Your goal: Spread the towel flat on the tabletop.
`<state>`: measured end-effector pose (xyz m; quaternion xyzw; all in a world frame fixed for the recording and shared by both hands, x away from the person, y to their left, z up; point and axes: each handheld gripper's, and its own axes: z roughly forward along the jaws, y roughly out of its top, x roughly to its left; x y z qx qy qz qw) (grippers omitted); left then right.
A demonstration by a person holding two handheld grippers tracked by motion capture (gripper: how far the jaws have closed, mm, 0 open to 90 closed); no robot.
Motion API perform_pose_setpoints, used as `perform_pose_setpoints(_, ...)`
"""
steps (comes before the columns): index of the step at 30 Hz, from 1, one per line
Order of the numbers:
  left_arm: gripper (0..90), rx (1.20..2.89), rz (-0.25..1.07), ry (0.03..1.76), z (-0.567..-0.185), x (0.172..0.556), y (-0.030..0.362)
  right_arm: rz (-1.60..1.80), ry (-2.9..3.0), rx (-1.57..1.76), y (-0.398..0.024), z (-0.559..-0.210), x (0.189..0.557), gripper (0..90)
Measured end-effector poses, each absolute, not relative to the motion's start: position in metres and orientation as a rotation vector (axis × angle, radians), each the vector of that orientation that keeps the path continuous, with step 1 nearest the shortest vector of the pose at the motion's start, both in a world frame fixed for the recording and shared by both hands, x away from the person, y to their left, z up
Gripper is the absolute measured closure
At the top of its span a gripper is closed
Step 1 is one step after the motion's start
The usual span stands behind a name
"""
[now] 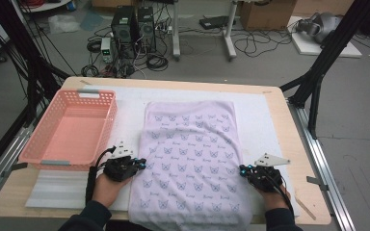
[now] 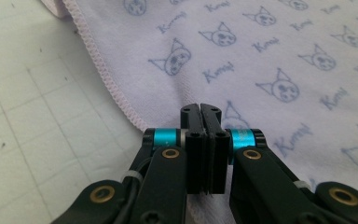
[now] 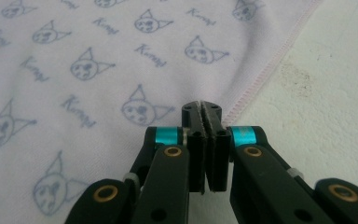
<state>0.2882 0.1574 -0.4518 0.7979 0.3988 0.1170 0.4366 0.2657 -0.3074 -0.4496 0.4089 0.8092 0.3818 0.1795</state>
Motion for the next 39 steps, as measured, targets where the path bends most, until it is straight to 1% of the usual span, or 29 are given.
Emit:
perform_pose_setpoints(2,88.6,1.985,0.259,0.997,-0.451,0.286,0.163,1.092,2.299,1.162,-0.311,-0.449,0.263,89.2)
perform_pose_setpoints(8,88.6,2.014,0.217,0.974,-0.447,0.272,0.169,1.132,2.335,1.143,-0.318,-0.444,0.252,89.2)
perform_pose_setpoints(16,88.2,2.026,0.148,0.934,-0.445,0.251,0.177,1.145,2.395,1.119,-0.327,-0.441,0.229,89.1)
perform_pose_setpoints(17,87.0,2.025,0.138,0.927,-0.445,0.251,0.177,1.157,2.404,1.111,-0.327,-0.441,0.228,87.9)
perform_pose_setpoints(18,81.9,2.023,0.137,0.926,-0.444,0.252,0.176,1.164,2.395,1.113,-0.327,-0.44,0.228,86.1)
perform_pose_setpoints(19,68.8,2.004,0.138,0.938,-0.444,0.254,0.176,1.174,2.375,1.134,-0.328,-0.44,0.228,78.5)
perform_pose_setpoints(20,58.7,1.976,0.143,0.948,-0.443,0.256,0.176,1.201,2.347,1.144,-0.329,-0.439,0.23,72.2)
perform_pose_setpoints(21,52.7,1.943,0.157,0.956,-0.441,0.259,0.176,1.217,2.311,1.167,-0.331,-0.438,0.233,67.4)
perform_pose_setpoints(22,49.1,1.921,0.167,0.957,-0.438,0.263,0.176,1.227,2.28,1.182,-0.332,-0.437,0.237,65.5)
perform_pose_setpoints(24,47.2,1.89,0.191,0.962,-0.435,0.274,0.174,1.224,2.238,1.2,-0.332,-0.435,0.248,61.9)
perform_pose_setpoints(27,45.2,1.885,0.235,0.982,-0.433,0.297,0.166,1.182,2.212,1.207,-0.328,-0.436,0.272,60.3)
perform_pose_setpoints(32,44.4,1.857,0.35,1.05,-0.435,0.332,0.153,1.139,2.163,1.212,-0.318,-0.438,0.308,56.9)
perform_pose_setpoints(34,44.4,1.843,0.386,1.058,-0.433,0.344,0.149,1.111,2.149,1.206,-0.315,-0.437,0.319,56.6)
perform_pose_setpoints(39,45.1,1.851,0.424,1.104,-0.43,0.377,0.144,1.099,2.113,1.214,-0.314,-0.43,0.346,56.7)
